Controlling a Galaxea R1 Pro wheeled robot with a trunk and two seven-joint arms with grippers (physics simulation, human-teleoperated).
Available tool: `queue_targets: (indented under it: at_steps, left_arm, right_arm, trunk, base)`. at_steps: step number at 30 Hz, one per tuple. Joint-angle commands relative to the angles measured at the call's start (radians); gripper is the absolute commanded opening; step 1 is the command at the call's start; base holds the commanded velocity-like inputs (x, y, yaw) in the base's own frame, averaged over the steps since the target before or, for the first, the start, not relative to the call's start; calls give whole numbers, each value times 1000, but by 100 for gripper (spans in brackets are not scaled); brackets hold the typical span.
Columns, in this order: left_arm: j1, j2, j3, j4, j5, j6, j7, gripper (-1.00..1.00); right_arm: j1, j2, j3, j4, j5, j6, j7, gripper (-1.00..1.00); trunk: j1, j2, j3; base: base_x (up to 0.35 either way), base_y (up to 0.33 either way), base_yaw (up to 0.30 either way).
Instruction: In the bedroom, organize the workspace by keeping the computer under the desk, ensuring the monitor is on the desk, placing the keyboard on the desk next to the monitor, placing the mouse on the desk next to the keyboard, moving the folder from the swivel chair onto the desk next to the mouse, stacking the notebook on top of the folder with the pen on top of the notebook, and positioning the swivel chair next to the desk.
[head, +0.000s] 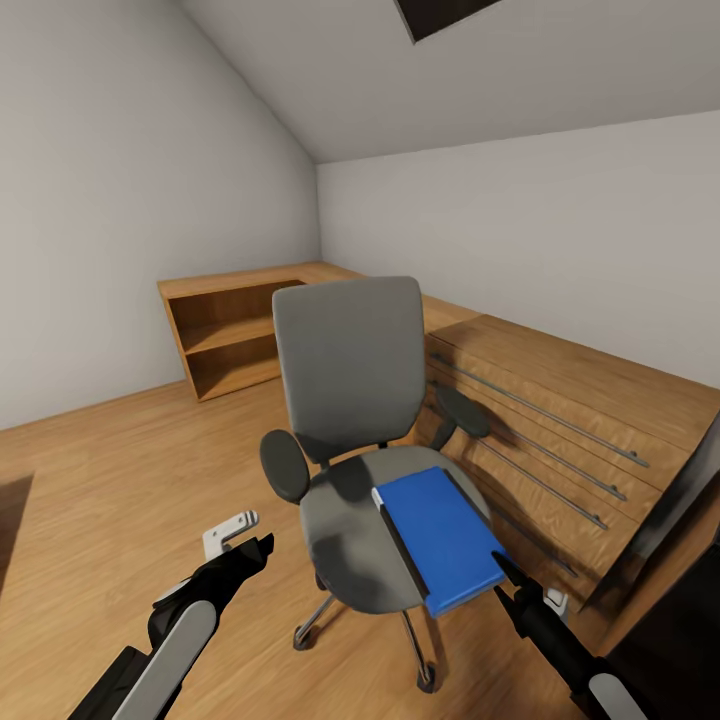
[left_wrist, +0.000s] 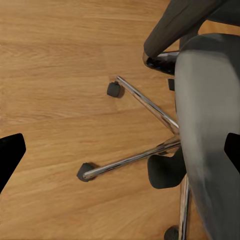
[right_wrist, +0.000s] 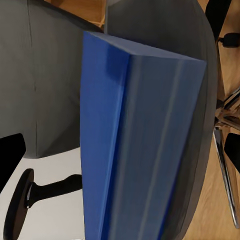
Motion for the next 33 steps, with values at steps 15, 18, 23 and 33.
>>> queue_targets:
  at_steps: [15,18,23,33]
  left_arm:
    - [-1,1,-2,-1,7,2,7,100]
    - [-1,1,-2,-1,7,2,7,100]
    - [-1,1,-2,-1,7,2,9,100]
    - [-1,1,-1,0,9,1,9,100]
  right_arm:
    - [-1,-1,-1,0,-8,9,1,-100]
    - [-1,-1,-1,-1,-8,9,1,-100]
    - [-1,-1,-1,-2,-8,9,1,-100]
    - [-1,0,-1,-30,-8,9,1,-100]
  trunk:
    - [0,0,-1]
    - [-12,21,8]
    - [-31,56,24]
    - [-69,126,55]
  base:
    - [0,0,0]
    - [0,0,0]
    - [0,0,0]
    - [-201,0,0]
